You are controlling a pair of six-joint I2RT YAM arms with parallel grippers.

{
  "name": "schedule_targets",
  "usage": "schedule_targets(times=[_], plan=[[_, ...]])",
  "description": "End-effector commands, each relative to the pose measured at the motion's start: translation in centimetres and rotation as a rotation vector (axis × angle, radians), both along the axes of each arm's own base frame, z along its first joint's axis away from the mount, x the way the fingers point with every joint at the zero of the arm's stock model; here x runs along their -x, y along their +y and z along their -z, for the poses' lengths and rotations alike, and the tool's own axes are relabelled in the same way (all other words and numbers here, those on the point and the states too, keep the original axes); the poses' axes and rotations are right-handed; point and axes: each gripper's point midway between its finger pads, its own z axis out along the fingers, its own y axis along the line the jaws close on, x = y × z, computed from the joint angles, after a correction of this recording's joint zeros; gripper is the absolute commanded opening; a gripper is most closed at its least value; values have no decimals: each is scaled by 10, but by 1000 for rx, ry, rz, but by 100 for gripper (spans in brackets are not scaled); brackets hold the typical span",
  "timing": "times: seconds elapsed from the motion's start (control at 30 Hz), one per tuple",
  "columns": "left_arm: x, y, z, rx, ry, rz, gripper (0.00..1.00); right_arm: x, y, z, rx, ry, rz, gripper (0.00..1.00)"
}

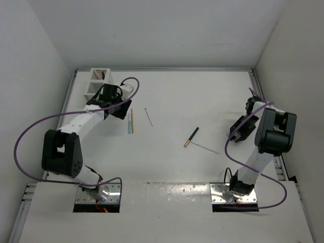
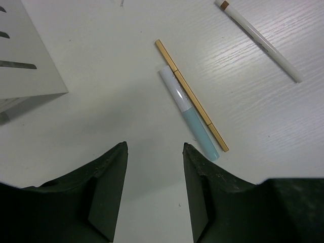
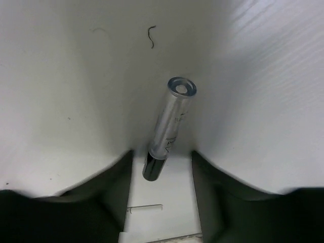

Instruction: Organize the makeup

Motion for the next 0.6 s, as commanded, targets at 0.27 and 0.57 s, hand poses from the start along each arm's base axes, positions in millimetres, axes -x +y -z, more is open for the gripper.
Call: schedule_targets(times=[0.27,0.57], plan=[[-17,-2,-46,20,-114,20,53,-13,-9,9,58,-35,-61,0],[9,-68,-159,361,-337,668,59,-127,160,-167,66,-923,-1090,0]])
